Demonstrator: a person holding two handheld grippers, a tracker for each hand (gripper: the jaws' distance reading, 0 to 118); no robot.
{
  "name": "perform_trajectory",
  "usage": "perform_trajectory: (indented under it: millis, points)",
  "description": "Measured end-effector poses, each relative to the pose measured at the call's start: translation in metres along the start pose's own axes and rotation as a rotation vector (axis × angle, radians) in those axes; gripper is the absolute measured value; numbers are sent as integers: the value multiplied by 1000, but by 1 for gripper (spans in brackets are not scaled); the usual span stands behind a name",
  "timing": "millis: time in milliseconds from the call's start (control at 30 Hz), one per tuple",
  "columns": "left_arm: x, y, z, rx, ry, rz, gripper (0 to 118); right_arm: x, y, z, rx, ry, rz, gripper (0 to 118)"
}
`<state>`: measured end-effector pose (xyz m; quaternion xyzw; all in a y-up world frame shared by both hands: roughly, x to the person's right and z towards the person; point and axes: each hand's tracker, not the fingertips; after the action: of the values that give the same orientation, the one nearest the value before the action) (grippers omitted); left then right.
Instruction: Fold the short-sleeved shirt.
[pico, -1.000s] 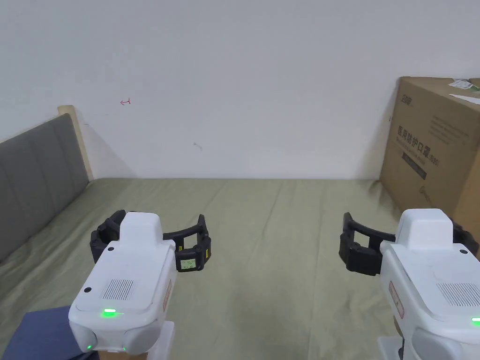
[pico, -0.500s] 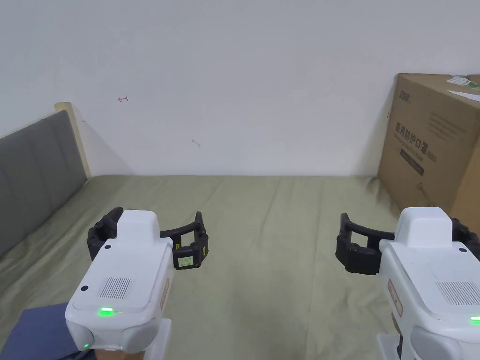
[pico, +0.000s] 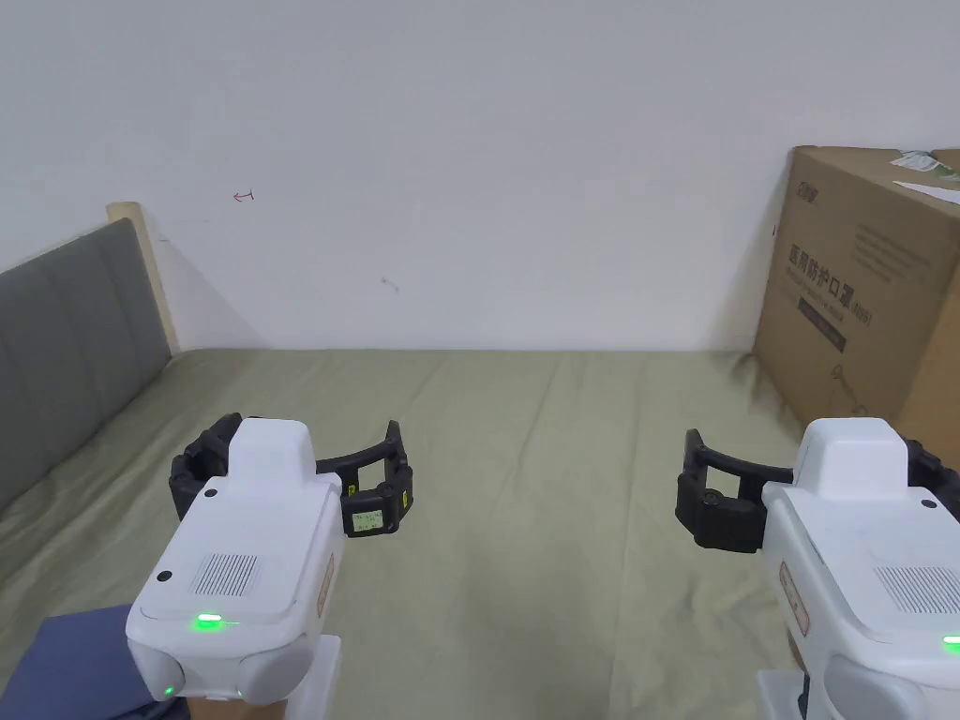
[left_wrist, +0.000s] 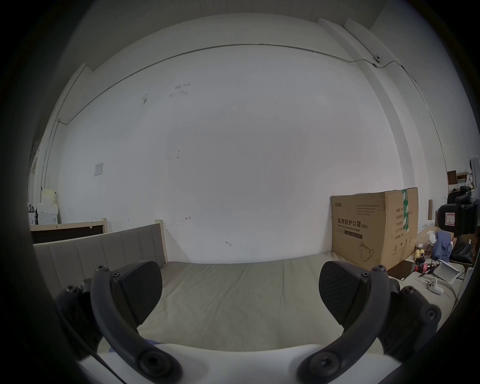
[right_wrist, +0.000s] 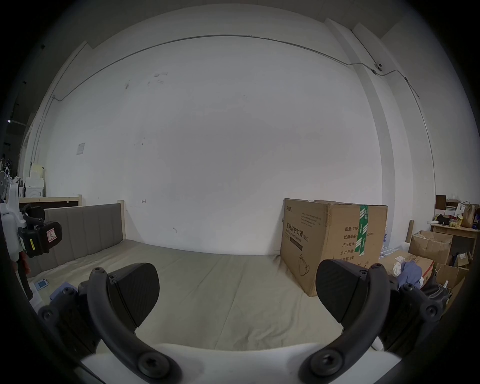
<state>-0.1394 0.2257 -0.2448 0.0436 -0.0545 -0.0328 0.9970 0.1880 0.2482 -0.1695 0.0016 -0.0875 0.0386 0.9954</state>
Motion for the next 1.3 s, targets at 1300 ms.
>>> perform_trajectory:
  millis: [1300]
  points:
    - [0, -2, -1, -2, 9, -11, 118, -4, 8, -2, -30, -9, -3, 118]
